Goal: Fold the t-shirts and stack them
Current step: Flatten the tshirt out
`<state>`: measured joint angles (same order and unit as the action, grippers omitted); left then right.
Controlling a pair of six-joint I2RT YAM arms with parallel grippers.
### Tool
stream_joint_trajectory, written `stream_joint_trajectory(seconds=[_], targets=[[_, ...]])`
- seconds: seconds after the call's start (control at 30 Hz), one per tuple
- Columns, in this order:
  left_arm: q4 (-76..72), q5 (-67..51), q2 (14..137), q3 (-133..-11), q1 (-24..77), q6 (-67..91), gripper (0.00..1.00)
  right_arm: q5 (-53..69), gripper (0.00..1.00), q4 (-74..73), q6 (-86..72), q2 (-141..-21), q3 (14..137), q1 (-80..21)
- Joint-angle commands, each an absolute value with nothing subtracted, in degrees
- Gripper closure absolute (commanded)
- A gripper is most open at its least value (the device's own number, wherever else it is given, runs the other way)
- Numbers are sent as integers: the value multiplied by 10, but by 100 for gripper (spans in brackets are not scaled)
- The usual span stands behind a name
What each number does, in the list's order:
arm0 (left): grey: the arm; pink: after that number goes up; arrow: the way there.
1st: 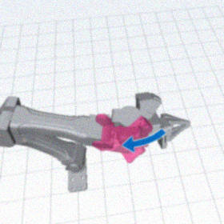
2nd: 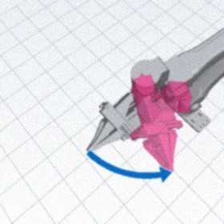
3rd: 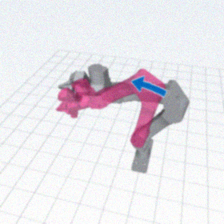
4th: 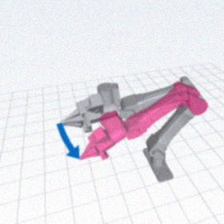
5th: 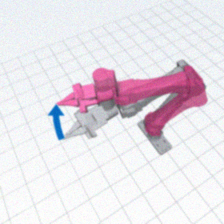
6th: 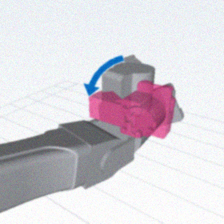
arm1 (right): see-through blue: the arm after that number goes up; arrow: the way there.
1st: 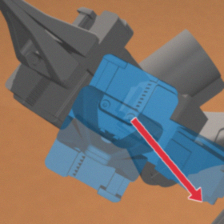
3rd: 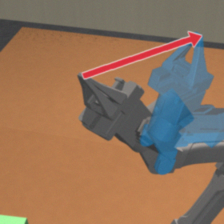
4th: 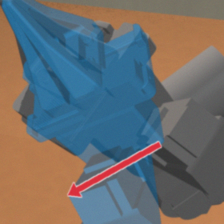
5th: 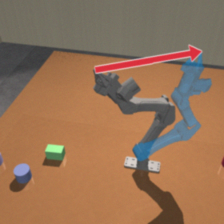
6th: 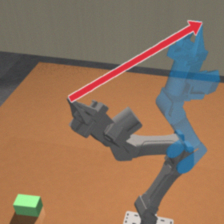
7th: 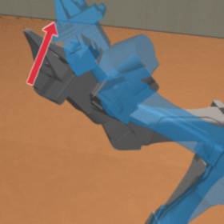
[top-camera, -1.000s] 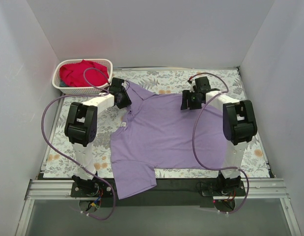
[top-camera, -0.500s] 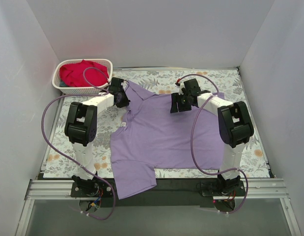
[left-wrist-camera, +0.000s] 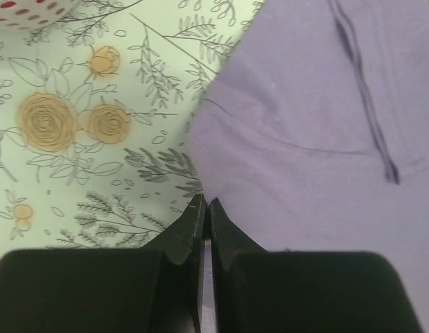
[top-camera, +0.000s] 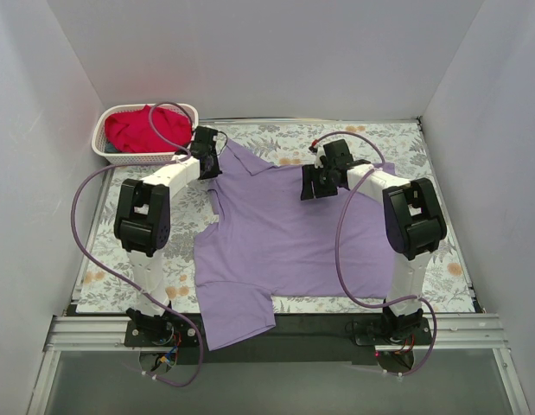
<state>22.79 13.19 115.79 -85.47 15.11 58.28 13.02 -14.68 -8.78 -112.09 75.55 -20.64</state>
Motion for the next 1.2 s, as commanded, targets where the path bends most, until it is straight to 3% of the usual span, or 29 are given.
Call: stream_joint_trajectory(seconds=[0.0, 0.2, 0.33, 0.47, 0.5, 0.63, 0.77, 0.9, 1.17], targets=[[235, 187, 1164, -873, 148, 527, 96, 118, 44, -130, -86, -1117, 750, -209], [226, 201, 1206, -908, 148, 522, 95, 96, 44, -129, -84, -1127, 753, -208], [221, 222, 1223, -934, 148, 511, 89, 74, 44, -129, -79, -1124, 758, -207], [231, 217, 1215, -955, 148, 524, 67, 72, 44, -129, -76, -1120, 762, -203], [240, 218, 1205, -955, 148, 533, 56, 69, 44, -130, -75, -1115, 762, -203], [293, 225, 1134, -913, 148, 613, 45, 59, 44, -129, -71, -1097, 751, -198], [331, 213, 1022, -801, 150, 684, 46, 59, 44, -129, -69, -1078, 737, -198], [347, 141, 903, -670, 163, 729, 58, 65, 44, -129, -73, -1063, 720, -198], [348, 135, 824, -459, 204, 822, 67, 62, 44, -129, -71, -1039, 695, -197]])
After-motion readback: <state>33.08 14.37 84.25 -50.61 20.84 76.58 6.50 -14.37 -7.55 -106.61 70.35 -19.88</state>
